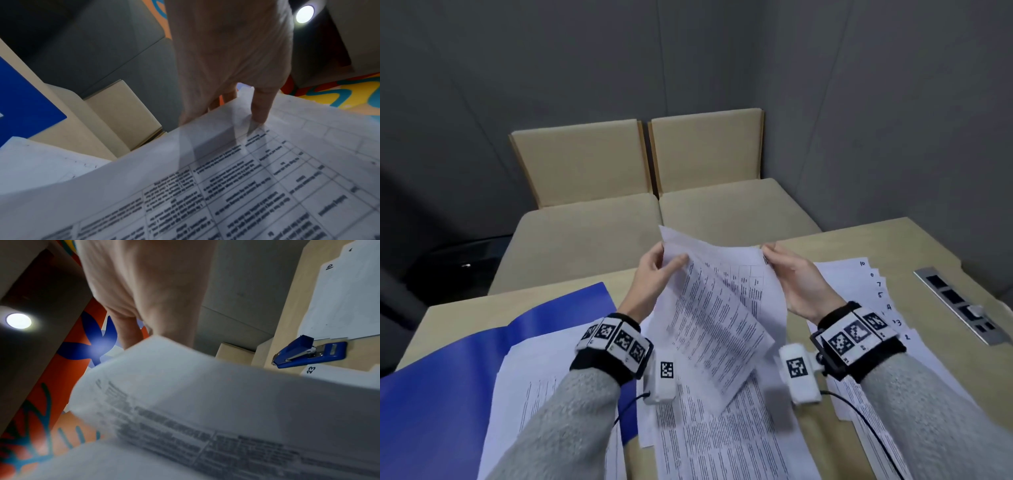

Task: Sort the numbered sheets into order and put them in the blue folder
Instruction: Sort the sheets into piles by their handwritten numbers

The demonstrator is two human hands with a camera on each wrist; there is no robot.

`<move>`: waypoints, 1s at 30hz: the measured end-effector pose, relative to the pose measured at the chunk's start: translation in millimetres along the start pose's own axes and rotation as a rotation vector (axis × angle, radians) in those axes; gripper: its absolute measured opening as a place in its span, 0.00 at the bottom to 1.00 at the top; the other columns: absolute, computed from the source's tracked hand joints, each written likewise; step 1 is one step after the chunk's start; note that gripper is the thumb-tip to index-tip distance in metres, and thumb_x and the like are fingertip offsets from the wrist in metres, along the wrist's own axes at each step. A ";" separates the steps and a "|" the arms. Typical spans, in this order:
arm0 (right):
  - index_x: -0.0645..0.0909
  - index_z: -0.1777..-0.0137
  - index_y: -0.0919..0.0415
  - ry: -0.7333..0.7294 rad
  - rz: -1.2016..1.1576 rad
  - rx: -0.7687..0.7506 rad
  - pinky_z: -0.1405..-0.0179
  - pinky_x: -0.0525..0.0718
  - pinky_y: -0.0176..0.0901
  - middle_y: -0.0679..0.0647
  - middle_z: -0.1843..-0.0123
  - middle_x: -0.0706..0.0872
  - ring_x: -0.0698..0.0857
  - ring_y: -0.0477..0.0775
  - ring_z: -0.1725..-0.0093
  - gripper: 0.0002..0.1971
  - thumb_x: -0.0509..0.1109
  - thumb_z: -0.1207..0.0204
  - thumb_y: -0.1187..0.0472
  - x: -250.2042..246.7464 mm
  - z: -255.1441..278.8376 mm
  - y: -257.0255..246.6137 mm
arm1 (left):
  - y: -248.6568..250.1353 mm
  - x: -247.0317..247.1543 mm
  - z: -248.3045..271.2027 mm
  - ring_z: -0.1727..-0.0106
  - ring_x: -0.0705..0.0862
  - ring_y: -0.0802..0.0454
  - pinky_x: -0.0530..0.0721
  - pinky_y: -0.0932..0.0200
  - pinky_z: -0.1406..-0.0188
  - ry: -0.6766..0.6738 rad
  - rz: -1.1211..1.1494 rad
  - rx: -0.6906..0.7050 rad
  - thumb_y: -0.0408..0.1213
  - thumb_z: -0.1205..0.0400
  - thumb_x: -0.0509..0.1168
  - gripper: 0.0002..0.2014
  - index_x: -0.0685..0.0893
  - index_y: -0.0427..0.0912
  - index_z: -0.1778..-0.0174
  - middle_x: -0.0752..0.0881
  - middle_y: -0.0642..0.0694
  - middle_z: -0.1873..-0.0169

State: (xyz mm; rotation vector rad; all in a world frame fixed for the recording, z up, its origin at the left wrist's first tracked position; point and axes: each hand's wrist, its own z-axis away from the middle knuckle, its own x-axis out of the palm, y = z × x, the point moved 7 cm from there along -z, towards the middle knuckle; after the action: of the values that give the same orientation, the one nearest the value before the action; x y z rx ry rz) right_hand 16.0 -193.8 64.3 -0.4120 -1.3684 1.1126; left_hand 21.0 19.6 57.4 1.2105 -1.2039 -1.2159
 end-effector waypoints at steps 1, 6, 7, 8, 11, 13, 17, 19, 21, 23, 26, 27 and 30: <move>0.74 0.57 0.59 0.011 0.010 0.000 0.66 0.84 0.39 0.53 0.61 0.80 0.83 0.50 0.64 0.07 0.59 0.17 0.63 -3.0 -1.3 1.1 | 1.9 0.9 0.3 0.51 0.83 0.42 0.80 0.40 0.42 0.011 0.025 0.001 0.43 0.26 0.72 0.17 0.81 0.35 0.48 0.85 0.36 0.53; 0.74 0.57 0.59 0.020 0.041 -0.036 0.64 0.84 0.38 0.54 0.59 0.81 0.84 0.50 0.62 0.06 0.59 0.18 0.62 -3.2 -2.4 1.2 | -2.8 -6.2 -2.2 0.54 0.82 0.43 0.81 0.38 0.45 0.150 0.066 0.005 0.35 0.21 0.70 0.15 0.79 0.27 0.47 0.84 0.35 0.55; 0.76 0.54 0.60 -0.002 0.047 -0.038 0.59 0.86 0.40 0.56 0.55 0.83 0.85 0.53 0.57 0.07 0.59 0.18 0.59 -2.2 -1.9 1.4 | -2.2 -8.0 -1.3 0.54 0.83 0.44 0.81 0.39 0.46 0.179 0.069 0.006 0.34 0.20 0.70 0.13 0.80 0.28 0.47 0.84 0.36 0.55; 0.78 0.47 0.63 -0.027 0.046 -0.035 0.52 0.87 0.45 0.59 0.48 0.85 0.86 0.58 0.49 0.12 0.58 0.18 0.55 -0.9 0.1 2.3 | -2.0 -11.2 -0.9 0.55 0.83 0.44 0.82 0.41 0.47 0.210 0.073 0.014 0.34 0.20 0.69 0.11 0.81 0.29 0.48 0.85 0.37 0.55; 0.69 0.25 0.65 -0.054 0.042 -0.042 0.35 0.82 0.56 0.61 0.30 0.81 0.80 0.62 0.32 0.40 0.68 0.28 0.36 -9.3 8.8 8.2 | -0.6 -27.4 -0.2 0.57 0.84 0.49 0.83 0.51 0.53 0.323 0.088 0.035 0.34 0.20 0.69 0.07 0.82 0.34 0.50 0.87 0.42 0.57; 0.67 0.23 0.54 -0.060 0.146 -0.033 0.34 0.79 0.56 0.55 0.30 0.81 0.80 0.58 0.32 0.50 0.78 0.43 0.33 -15.9 14.2 17.4 | -1.6 -42.0 -1.4 0.62 0.84 0.54 0.83 0.55 0.57 0.422 0.086 0.030 0.35 0.20 0.69 0.05 0.82 0.38 0.52 0.87 0.46 0.60; 0.66 0.26 0.48 0.054 0.605 -0.158 0.24 0.70 0.57 0.43 0.31 0.80 0.76 0.45 0.28 0.36 0.79 0.33 0.49 -8.0 10.4 23.3 | -5.9 -55.4 -7.0 0.59 0.85 0.49 0.84 0.48 0.50 0.543 0.029 0.007 0.37 0.21 0.69 0.03 0.82 0.45 0.59 0.88 0.46 0.60; 0.68 0.29 0.52 0.160 0.723 -0.258 0.26 0.72 0.53 0.40 0.34 0.79 0.76 0.44 0.30 0.26 0.72 0.24 0.54 3.5 4.4 13.8 | -9.2 -54.6 -9.2 0.56 0.85 0.46 0.84 0.45 0.46 0.578 0.014 -0.020 0.38 0.22 0.69 0.04 0.81 0.46 0.61 0.89 0.43 0.57; 0.70 0.30 0.55 0.266 0.759 -0.317 0.31 0.76 0.46 0.37 0.39 0.81 0.79 0.43 0.35 0.19 0.66 0.19 0.58 8.8 -2.1 4.3 | -11.4 -50.9 -11.1 0.54 0.87 0.43 0.85 0.41 0.46 0.570 -0.002 -0.024 0.39 0.22 0.70 0.04 0.81 0.45 0.60 0.89 0.40 0.55; 0.76 0.33 0.57 0.339 0.712 -0.308 0.38 0.82 0.44 0.44 0.40 0.86 0.85 0.46 0.40 0.15 0.64 0.19 0.64 -2.0 -12.0 2.5 | -16.5 -44.7 -12.2 0.51 0.87 0.43 0.85 0.45 0.46 0.498 -0.032 -0.021 0.39 0.22 0.70 0.05 0.81 0.45 0.55 0.89 0.43 0.54; 0.79 0.35 0.61 0.341 0.637 -0.066 0.53 0.88 0.38 0.51 0.43 0.87 0.87 0.48 0.47 0.14 0.65 0.20 0.69 -47.2 -30.2 29.0 | -46.6 -45.5 -12.9 0.45 0.84 0.48 0.83 0.50 0.44 0.431 -0.098 -0.082 0.43 0.20 0.68 0.11 0.77 0.44 0.45 0.83 0.46 0.46; 0.77 0.34 0.62 0.347 0.631 0.048 0.49 0.88 0.42 0.54 0.42 0.86 0.86 0.51 0.45 0.15 0.66 0.21 0.69 -66.0 -32.2 44.4 | -62.8 -51.7 -14.4 0.43 0.83 0.48 0.83 0.50 0.43 0.447 -0.132 -0.118 0.43 0.19 0.66 0.13 0.75 0.44 0.42 0.81 0.45 0.43; 0.75 0.36 0.65 0.410 0.719 0.330 0.30 0.77 0.57 0.62 0.38 0.81 0.81 0.59 0.38 0.17 0.70 0.23 0.66 -126.2 -27.6 95.0 | -113.1 -68.2 -23.2 0.40 0.80 0.44 0.80 0.50 0.43 0.408 -0.367 -0.287 0.38 0.18 0.61 0.14 0.73 0.41 0.36 0.77 0.40 0.37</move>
State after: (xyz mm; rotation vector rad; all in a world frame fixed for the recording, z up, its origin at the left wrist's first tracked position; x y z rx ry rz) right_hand 26.4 -241.7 -88.4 -0.8713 -0.6541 1.6913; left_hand 43.8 88.5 -55.4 1.4094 -0.5010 -1.2722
